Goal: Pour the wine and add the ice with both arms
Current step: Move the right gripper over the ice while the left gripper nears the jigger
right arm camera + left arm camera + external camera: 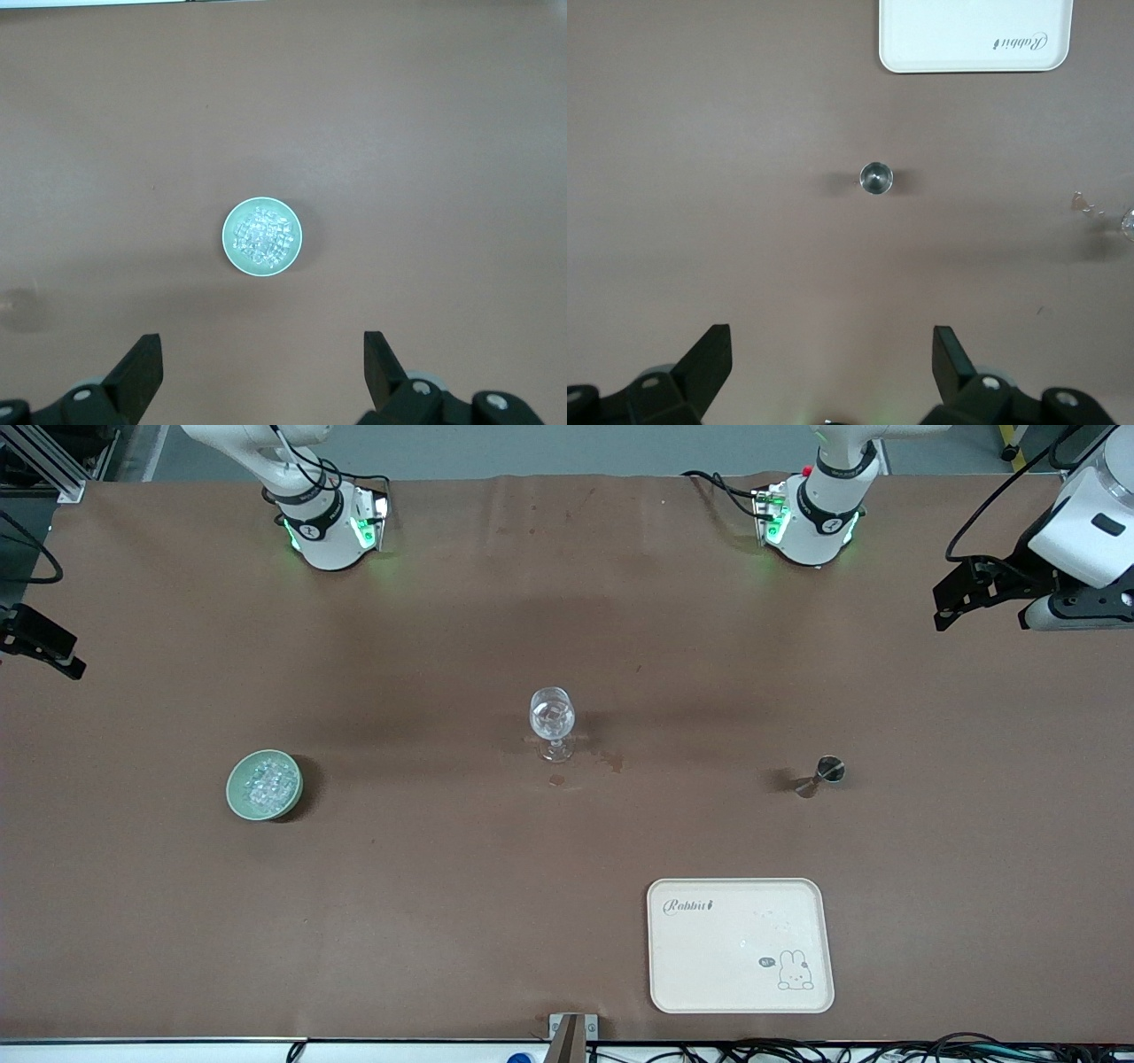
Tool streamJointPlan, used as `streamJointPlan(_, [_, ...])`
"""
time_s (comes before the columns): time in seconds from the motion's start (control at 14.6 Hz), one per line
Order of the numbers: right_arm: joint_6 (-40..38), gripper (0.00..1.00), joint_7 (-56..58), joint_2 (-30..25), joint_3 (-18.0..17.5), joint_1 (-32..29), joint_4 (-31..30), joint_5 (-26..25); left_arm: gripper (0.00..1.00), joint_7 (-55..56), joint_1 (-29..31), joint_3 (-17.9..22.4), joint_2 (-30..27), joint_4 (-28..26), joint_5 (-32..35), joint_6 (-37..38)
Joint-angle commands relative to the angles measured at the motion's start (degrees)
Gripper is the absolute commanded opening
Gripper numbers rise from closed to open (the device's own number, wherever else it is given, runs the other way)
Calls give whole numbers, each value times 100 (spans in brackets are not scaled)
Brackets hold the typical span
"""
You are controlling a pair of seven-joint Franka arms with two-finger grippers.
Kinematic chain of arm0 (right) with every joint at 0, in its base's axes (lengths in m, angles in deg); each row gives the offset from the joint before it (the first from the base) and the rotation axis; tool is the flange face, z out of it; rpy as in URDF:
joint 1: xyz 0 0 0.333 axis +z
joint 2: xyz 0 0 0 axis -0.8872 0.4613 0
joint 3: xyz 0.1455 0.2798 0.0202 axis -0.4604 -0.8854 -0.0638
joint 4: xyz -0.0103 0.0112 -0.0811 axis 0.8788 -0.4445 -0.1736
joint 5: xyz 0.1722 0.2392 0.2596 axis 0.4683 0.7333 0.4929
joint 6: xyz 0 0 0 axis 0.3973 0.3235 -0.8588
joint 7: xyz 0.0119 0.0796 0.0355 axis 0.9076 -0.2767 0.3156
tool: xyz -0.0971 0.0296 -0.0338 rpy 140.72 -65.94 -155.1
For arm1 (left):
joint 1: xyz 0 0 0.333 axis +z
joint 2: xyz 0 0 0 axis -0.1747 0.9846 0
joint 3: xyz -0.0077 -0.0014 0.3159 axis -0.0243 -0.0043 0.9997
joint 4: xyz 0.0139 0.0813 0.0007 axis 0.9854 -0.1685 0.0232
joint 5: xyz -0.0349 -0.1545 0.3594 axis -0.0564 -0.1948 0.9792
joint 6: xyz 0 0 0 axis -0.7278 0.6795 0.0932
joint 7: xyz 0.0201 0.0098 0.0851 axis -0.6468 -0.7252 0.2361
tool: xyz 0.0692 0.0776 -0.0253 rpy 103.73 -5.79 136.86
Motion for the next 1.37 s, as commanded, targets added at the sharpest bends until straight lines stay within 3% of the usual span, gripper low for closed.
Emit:
streamJointPlan(0.0, [55,100,-115,-43,-9,26,-57,-73,100,76,-22,-15,156,224,94,32])
streamJointPlan(0.14, [55,100,-115,-43,0,26,-57,-73,100,120,5,38,226,364,68,32])
streamJointPlan(0.41, [55,100,-115,-43,0,17,-57,-73,100,42,487,161,936,891,-38,15])
streamJointPlan(0.75, [55,100,-115,-43,0,17,-66,-73,100,208,1172,161,1508,936,-257,-275])
streamJointPlan(1.03, [63,100,-124,-43,0,17,-66,-73,100,1681,1832,161,2255,927,-1310,-320])
streamJointPlan(1.3, [160,100,-133,19,0,8,-118,-73,100,2700,1895,161,2791,875,-1391,-276])
